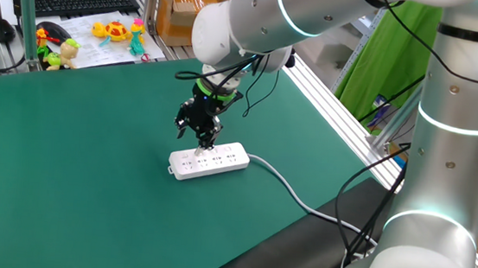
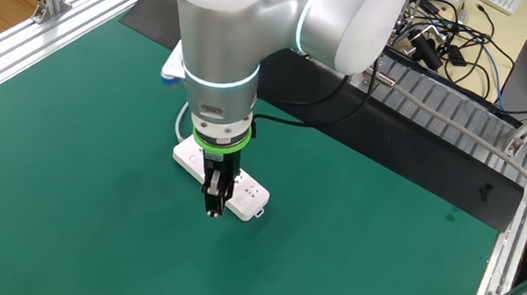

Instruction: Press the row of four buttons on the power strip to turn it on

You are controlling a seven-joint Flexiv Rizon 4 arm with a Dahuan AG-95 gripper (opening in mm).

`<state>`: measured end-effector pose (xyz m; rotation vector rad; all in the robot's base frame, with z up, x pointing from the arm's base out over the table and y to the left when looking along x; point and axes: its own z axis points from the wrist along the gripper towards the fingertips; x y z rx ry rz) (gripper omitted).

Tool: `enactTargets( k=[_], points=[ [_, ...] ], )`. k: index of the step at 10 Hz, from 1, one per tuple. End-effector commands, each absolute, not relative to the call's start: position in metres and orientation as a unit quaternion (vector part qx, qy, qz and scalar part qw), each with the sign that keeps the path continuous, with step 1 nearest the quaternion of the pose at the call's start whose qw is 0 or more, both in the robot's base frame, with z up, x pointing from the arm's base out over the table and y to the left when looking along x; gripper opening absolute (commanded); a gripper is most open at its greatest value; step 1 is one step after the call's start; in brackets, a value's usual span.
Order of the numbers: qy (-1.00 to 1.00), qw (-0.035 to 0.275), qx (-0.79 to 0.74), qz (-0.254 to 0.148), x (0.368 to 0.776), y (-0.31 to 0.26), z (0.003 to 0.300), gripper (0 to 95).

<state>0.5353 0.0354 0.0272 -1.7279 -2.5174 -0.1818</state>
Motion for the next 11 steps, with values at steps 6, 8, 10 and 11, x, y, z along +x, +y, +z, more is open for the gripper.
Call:
enactTargets(
  k=[6, 8, 10, 11],
  points=[
    [-0.828, 0.041, -0.557, -0.048, 0.534, 0.037, 0.008, 57.0],
    [-0.831, 0.05, -0.552, -0.048, 0.531, 0.031, 0.022, 57.0],
    [-0.835, 0.055, -0.546, -0.045, 0.528, 0.027, 0.03, 57.0],
    [-0.835, 0.055, -0.546, -0.045, 0.528, 0.027, 0.03, 57.0]
  ],
)
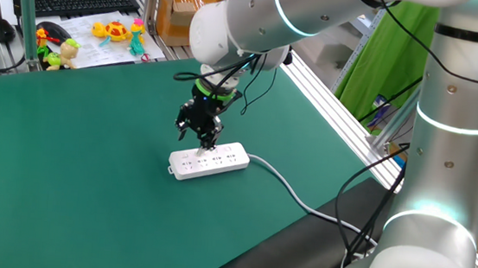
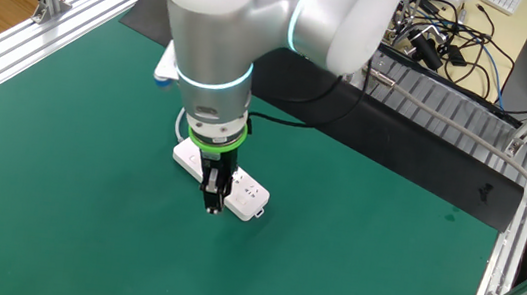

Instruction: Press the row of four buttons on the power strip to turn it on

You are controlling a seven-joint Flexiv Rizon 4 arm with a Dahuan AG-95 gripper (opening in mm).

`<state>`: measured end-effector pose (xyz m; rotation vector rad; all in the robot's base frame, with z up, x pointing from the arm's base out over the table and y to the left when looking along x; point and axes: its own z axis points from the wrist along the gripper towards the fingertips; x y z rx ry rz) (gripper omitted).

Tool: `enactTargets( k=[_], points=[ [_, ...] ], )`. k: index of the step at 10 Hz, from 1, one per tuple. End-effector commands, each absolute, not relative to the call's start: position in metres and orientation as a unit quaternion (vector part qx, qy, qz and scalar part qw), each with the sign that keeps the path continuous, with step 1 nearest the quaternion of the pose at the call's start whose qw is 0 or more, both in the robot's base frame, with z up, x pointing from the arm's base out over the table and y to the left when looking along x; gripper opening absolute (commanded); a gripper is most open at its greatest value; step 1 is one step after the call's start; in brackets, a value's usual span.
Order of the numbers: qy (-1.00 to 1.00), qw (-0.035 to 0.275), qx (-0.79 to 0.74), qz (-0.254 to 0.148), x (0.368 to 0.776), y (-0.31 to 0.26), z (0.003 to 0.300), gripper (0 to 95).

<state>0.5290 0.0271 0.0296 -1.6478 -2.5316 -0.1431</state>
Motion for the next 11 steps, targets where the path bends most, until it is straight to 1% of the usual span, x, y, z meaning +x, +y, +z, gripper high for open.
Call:
enactTargets(
  k=[1, 8, 11],
  points=[
    [-0.835, 0.052, -0.546, -0.045, 0.5282, 0.0281, 0.0271, 57.0],
    [-0.838, 0.05, -0.541, -0.053, 0.5276, 0.031, 0.0275, 57.0],
    [-0.843, 0.048, -0.533, -0.048, 0.5278, 0.033, 0.0294, 57.0]
  ],
)
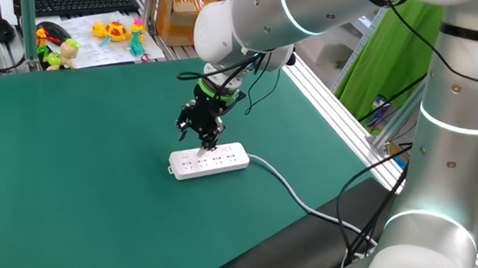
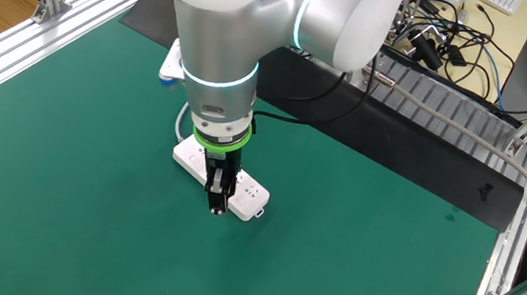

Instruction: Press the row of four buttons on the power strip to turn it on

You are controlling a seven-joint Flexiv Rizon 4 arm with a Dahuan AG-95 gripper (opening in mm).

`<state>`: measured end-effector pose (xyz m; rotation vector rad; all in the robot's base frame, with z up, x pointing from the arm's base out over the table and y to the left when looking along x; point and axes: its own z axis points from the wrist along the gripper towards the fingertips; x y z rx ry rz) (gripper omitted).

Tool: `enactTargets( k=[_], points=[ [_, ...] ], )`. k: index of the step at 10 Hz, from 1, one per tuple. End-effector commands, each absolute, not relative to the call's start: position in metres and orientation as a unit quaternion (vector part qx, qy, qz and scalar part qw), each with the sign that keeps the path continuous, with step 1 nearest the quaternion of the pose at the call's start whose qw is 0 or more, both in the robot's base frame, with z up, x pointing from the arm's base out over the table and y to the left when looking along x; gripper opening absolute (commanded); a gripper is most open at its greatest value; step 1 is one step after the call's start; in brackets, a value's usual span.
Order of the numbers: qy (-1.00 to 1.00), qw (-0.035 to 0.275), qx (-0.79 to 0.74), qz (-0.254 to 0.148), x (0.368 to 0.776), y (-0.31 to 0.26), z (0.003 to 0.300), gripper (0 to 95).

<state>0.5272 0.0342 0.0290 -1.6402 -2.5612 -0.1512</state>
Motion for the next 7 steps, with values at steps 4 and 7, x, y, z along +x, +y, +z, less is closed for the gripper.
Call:
enactTargets(
  k=[4, 7],
  points=[
    [-0.864, 0.041, -0.502, -0.015, 0.5286, 0.0314, 0.029, 38.0],
    [-0.862, 0.044, -0.505, -0.023, 0.5281, 0.0329, 0.0298, 38.0]
  ],
)
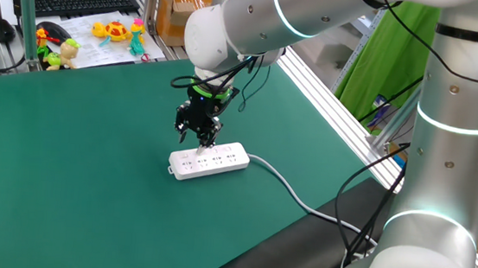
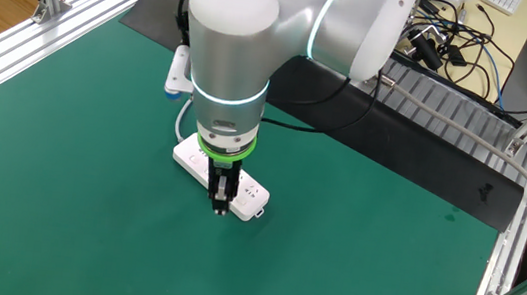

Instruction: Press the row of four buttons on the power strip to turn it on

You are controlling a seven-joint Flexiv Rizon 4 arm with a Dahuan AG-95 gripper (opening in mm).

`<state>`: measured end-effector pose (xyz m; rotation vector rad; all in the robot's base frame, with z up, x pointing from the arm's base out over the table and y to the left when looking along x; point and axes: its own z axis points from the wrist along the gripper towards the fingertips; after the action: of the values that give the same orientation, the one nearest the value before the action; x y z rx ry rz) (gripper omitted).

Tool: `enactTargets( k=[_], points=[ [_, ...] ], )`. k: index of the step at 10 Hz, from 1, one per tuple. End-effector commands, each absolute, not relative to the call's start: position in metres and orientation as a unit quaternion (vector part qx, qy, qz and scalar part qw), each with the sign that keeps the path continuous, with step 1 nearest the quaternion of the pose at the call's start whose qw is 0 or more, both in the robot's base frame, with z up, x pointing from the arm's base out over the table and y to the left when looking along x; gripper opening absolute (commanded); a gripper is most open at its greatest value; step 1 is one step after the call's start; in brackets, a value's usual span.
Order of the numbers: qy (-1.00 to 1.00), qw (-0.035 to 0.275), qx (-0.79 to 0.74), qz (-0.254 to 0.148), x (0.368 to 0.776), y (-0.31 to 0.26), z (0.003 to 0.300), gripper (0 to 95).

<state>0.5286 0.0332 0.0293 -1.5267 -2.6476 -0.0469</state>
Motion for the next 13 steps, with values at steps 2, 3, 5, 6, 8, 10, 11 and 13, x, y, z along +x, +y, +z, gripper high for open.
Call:
enactTargets(
  k=[2, 3, 5, 6, 8, 10, 11, 13],
  points=[
    [-0.86, 0.046, -0.507, -0.026, 0.5281, 0.0329, 0.0298, 38.0],
    [-0.858, 0.048, -0.51, -0.029, 0.5282, 0.0326, 0.0295, 57.0],
    [-0.856, 0.053, -0.513, -0.039, 0.5287, 0.0313, 0.0284, 57.0],
    [-0.855, 0.053, -0.515, -0.044, 0.5287, 0.0302, 0.0269, 57.0],
    [-0.855, 0.051, -0.514, -0.045, 0.5296, 0.0306, 0.0246, 57.0],
    [-0.854, 0.055, -0.515, -0.05, 0.5291, 0.0303, 0.0264, 57.0],
    [-0.853, 0.054, -0.517, -0.053, 0.5292, 0.0306, 0.0263, 57.0],
    [-0.851, 0.057, -0.519, -0.058, 0.5289, 0.0319, 0.0265, 57.0]
  ],
)
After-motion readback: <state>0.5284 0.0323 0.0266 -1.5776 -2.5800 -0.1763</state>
